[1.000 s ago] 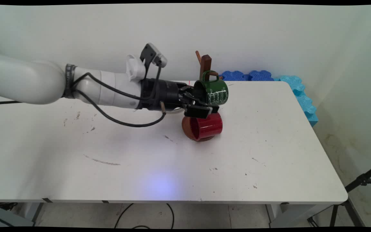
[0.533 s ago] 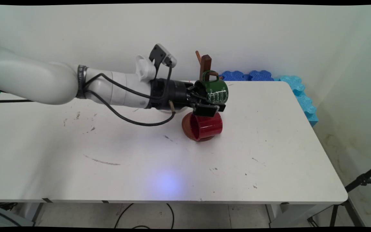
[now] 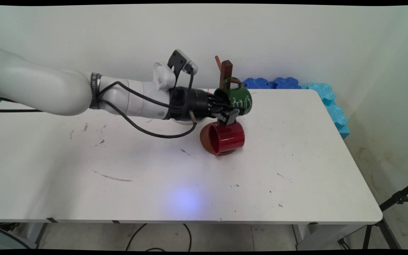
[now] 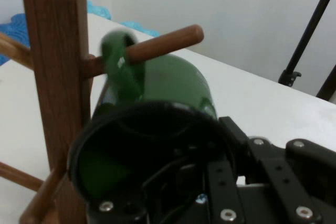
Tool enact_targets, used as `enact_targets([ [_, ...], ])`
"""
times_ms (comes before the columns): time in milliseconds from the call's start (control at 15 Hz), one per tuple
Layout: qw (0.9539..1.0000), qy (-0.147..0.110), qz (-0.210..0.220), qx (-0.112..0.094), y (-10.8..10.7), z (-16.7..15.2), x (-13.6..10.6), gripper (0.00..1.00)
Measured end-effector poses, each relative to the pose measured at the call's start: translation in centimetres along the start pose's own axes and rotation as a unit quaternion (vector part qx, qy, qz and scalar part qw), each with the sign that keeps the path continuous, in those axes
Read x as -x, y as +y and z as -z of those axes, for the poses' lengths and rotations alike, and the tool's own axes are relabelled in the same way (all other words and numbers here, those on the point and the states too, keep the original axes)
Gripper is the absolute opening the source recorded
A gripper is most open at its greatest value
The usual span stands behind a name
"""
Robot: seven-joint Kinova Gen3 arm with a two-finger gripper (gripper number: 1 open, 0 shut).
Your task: Place the picked object on the table
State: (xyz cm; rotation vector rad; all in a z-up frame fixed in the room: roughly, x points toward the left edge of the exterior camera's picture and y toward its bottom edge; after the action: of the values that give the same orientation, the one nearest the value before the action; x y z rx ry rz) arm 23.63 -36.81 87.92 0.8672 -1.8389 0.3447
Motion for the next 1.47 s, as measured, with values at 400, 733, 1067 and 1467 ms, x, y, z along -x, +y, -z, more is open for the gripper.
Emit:
enact_targets([
  [400, 0.9999, 0.006, 0.006, 0.008, 0.5, 0.5, -0.5, 0.0],
  [733, 0.9994, 0.016, 0.011, 0.027, 1.7, 2.0, -1.6, 0.0],
  [1067, 0.9986, 0.019, 0.015, 0.047, 2.8, 4.0, -2.4, 0.0],
  [1467, 0.9976, 0.004, 0.009, 0.069, 3.6, 7.6, -3.1, 0.0],
])
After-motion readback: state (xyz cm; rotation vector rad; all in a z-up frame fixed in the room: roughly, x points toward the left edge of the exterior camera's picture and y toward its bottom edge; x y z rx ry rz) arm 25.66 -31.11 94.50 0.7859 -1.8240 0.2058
